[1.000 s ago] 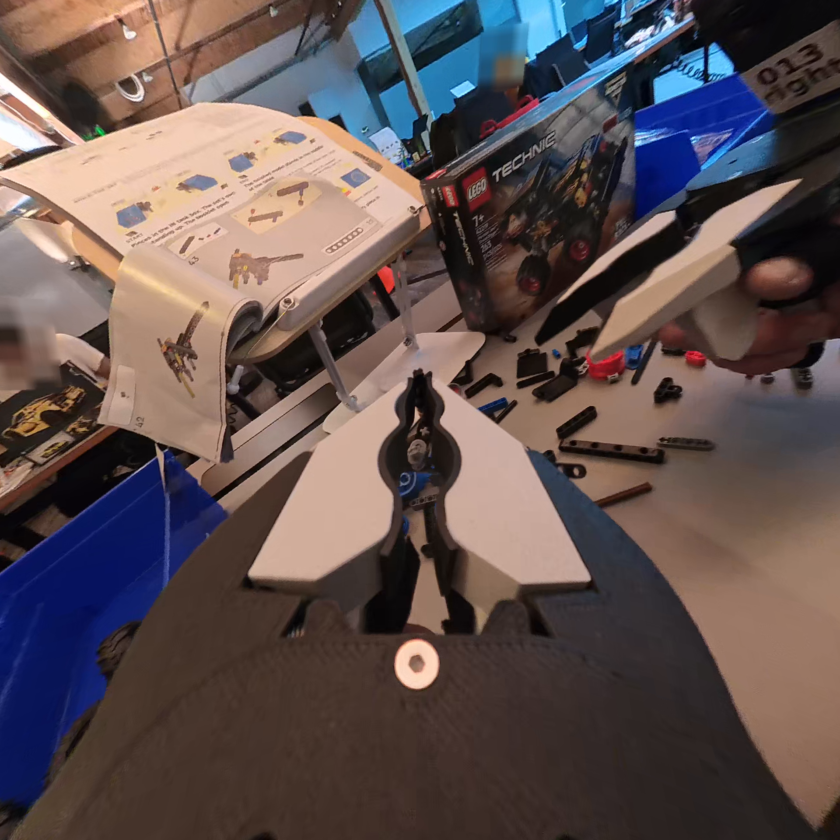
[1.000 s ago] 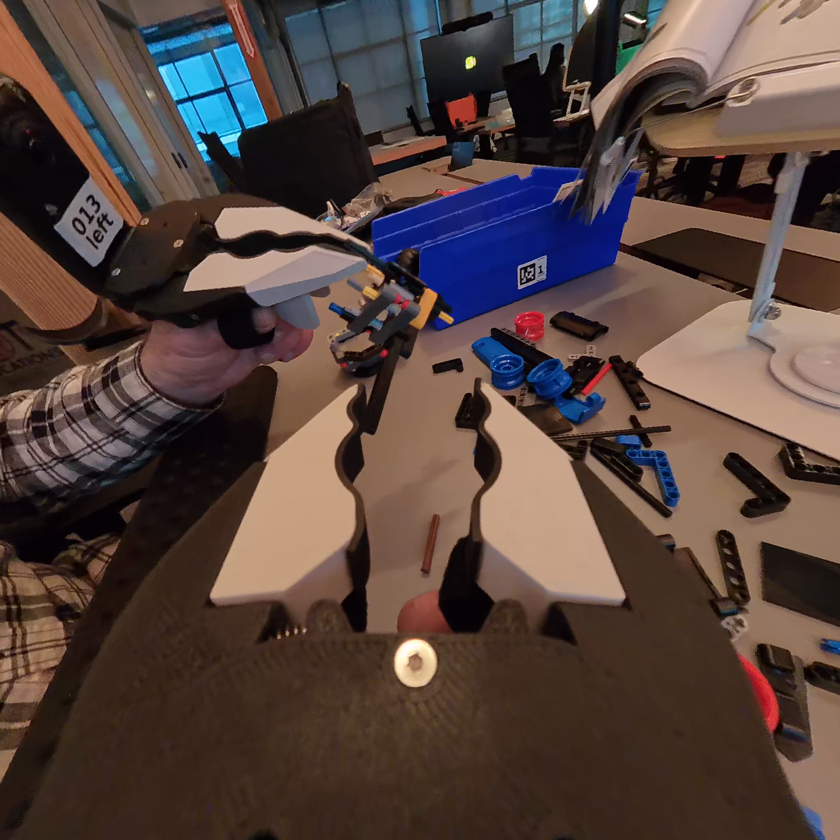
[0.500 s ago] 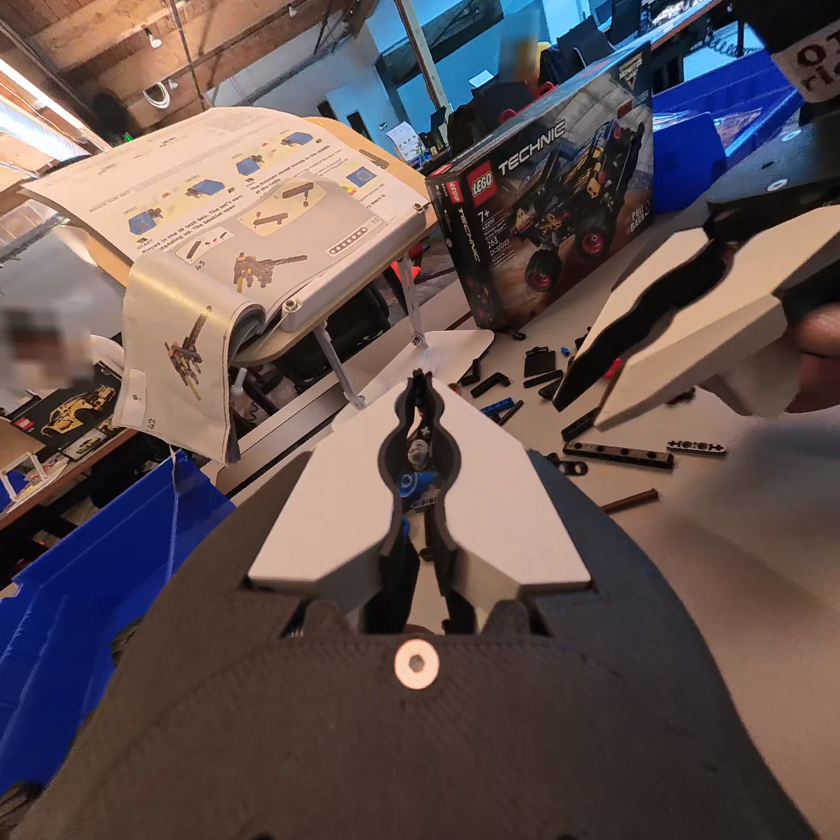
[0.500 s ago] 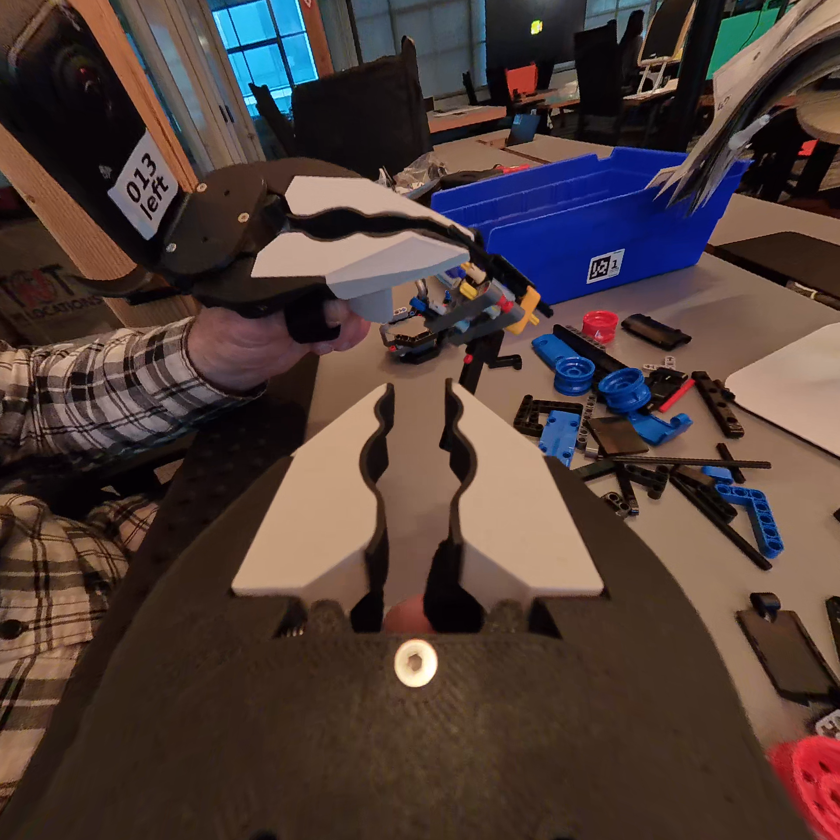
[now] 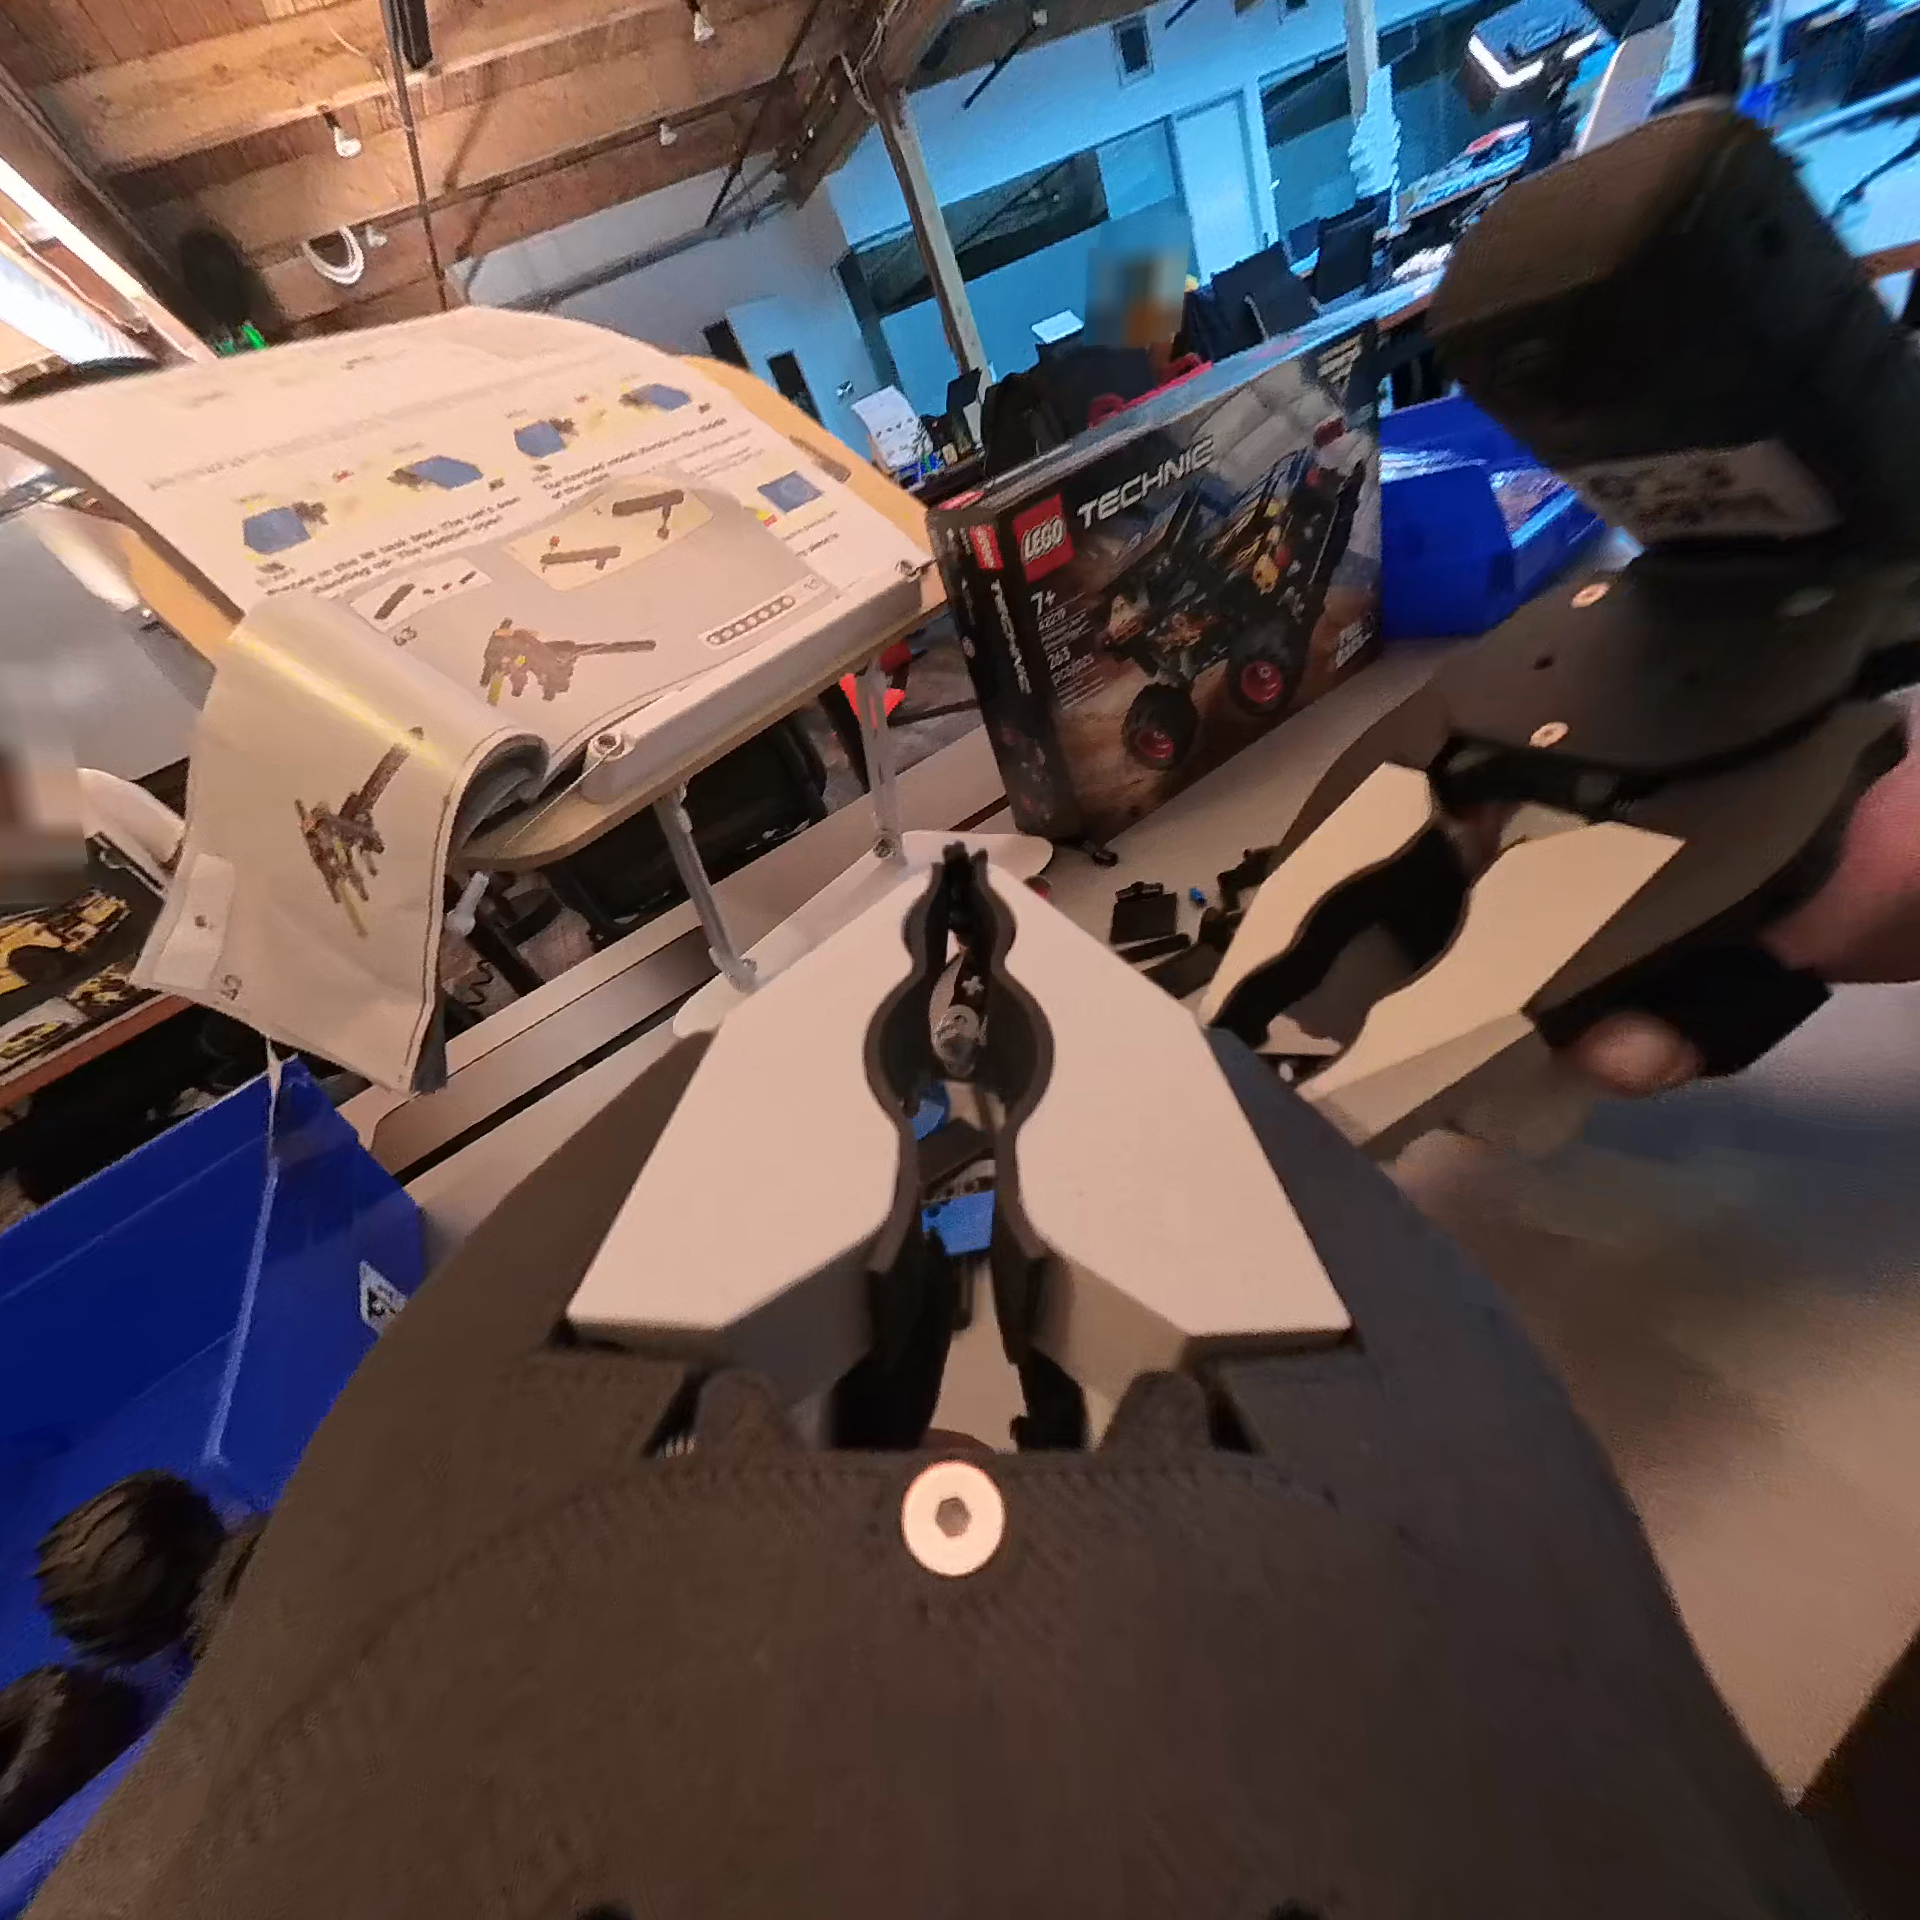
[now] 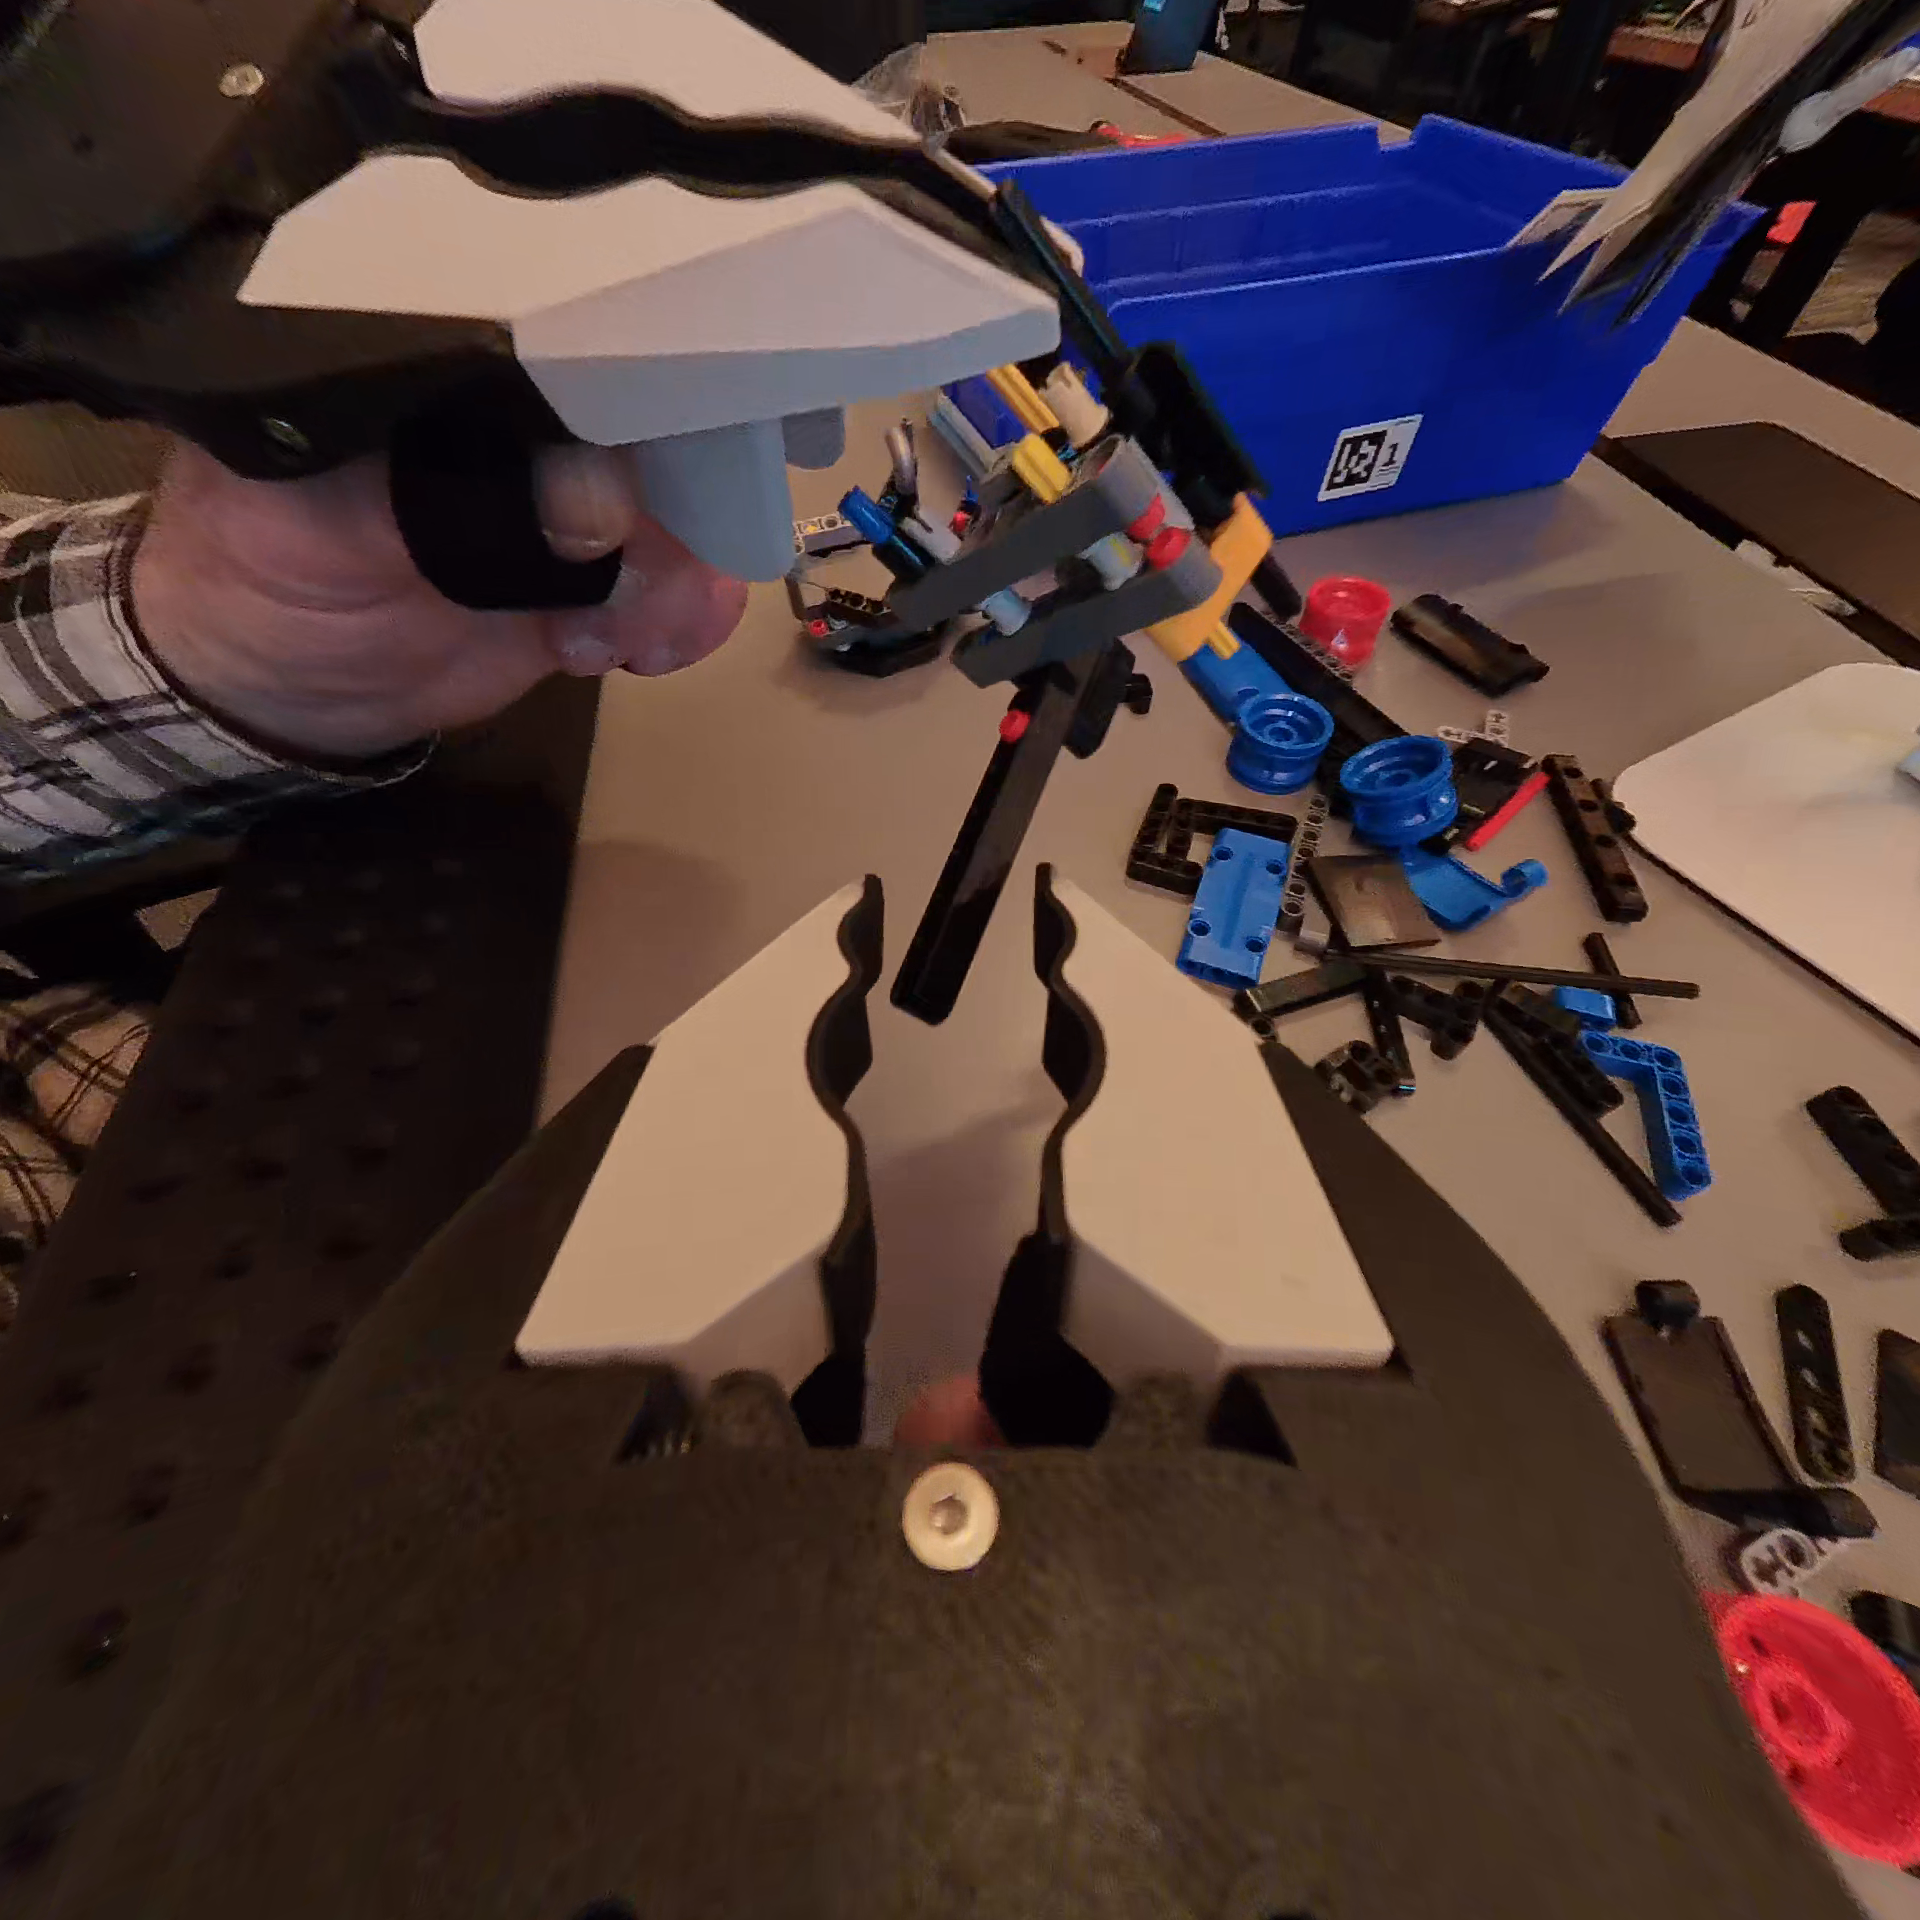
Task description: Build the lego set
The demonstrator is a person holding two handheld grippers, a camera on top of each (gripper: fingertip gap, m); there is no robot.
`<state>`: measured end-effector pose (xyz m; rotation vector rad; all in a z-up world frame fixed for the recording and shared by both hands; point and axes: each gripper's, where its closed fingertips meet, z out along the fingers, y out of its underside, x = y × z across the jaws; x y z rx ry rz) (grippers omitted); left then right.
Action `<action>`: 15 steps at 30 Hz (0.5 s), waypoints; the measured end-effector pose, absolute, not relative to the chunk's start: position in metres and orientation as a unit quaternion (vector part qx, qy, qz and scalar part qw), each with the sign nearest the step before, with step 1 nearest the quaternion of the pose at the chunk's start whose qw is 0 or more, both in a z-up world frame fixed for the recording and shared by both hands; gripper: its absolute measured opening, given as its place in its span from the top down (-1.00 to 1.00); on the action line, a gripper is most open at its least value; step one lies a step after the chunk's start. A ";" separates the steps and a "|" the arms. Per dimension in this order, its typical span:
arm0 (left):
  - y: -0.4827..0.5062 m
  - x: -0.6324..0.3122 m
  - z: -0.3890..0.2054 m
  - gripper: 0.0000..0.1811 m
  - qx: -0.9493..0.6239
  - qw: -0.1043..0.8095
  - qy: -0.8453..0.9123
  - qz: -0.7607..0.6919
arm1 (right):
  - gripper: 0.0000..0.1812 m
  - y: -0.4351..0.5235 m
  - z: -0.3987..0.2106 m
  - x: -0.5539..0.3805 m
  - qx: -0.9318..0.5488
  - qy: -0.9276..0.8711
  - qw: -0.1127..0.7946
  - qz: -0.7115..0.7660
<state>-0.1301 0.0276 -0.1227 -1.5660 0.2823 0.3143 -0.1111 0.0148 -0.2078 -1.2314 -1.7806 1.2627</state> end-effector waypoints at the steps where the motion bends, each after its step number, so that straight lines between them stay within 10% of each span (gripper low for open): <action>1: 0.027 -0.127 -0.121 1.00 -0.696 0.692 0.128 0.139 | 0.78 0.014 -0.208 -0.111 -0.466 -0.676 0.313 0.477; 15: 0.013 -0.135 -0.126 1.00 -0.702 0.695 0.114 0.104 | 0.93 0.033 -0.195 -0.109 -0.473 -0.660 0.356 0.462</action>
